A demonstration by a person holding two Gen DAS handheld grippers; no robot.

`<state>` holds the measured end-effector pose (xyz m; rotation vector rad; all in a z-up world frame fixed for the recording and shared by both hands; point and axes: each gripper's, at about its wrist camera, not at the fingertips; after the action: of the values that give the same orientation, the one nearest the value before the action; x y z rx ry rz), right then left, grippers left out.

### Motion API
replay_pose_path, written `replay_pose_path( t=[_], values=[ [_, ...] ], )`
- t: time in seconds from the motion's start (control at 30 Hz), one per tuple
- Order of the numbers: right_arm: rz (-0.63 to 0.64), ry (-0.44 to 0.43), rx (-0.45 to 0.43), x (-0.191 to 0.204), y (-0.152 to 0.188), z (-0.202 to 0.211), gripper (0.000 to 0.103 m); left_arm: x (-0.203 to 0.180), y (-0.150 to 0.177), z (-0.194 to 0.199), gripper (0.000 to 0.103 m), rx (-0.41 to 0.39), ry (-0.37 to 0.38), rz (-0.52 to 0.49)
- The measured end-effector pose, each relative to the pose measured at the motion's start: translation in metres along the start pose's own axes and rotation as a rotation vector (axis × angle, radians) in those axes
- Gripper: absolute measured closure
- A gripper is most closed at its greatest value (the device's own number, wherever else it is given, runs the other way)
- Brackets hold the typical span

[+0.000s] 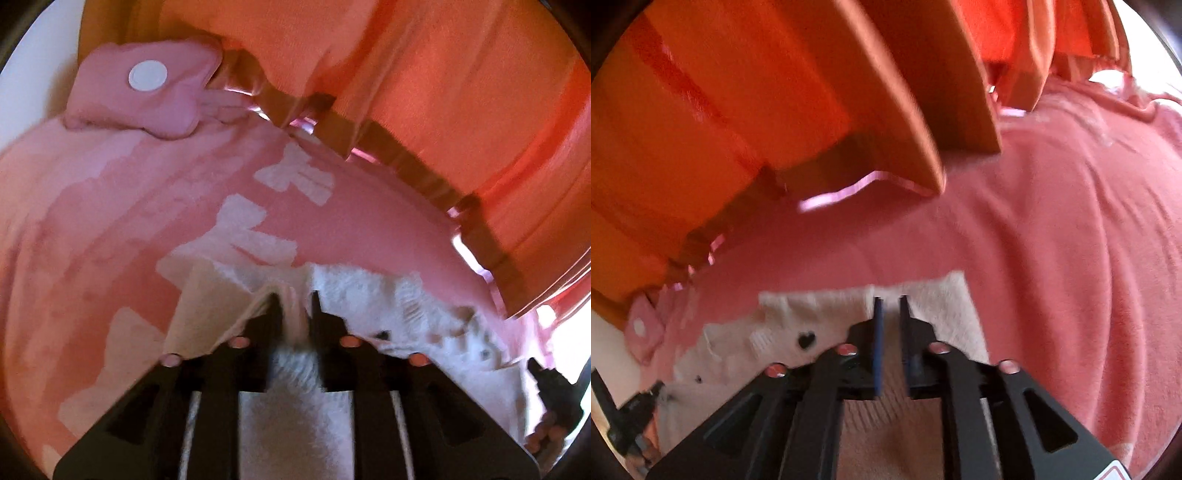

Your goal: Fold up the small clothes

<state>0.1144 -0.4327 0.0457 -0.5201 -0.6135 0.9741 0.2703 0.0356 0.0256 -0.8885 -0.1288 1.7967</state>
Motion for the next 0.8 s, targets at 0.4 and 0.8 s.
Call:
replay_pose_path(
  t=[0.4, 0.8],
  values=[
    [0.206, 0.024, 0.252, 0.010, 0.015, -0.032, 0.051, -0.010, 0.009, -0.002, 0.029, 0.079, -0.016, -0.167],
    [0.154, -0.134, -0.131, 0.015, -0.017, 0.037, 0.095, -0.024, -0.019, 0.034, 0.094, -0.170, -0.026, -0.153]
  ],
)
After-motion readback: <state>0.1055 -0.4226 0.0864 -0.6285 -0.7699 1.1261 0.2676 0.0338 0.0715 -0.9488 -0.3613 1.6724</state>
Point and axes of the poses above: each gripper's, at about its wrist camera, not at the fingertips, and z roughly against the way its jaws point, x to its left, y to its underside, and after that the axes turned 10 degrees about z, right-handed
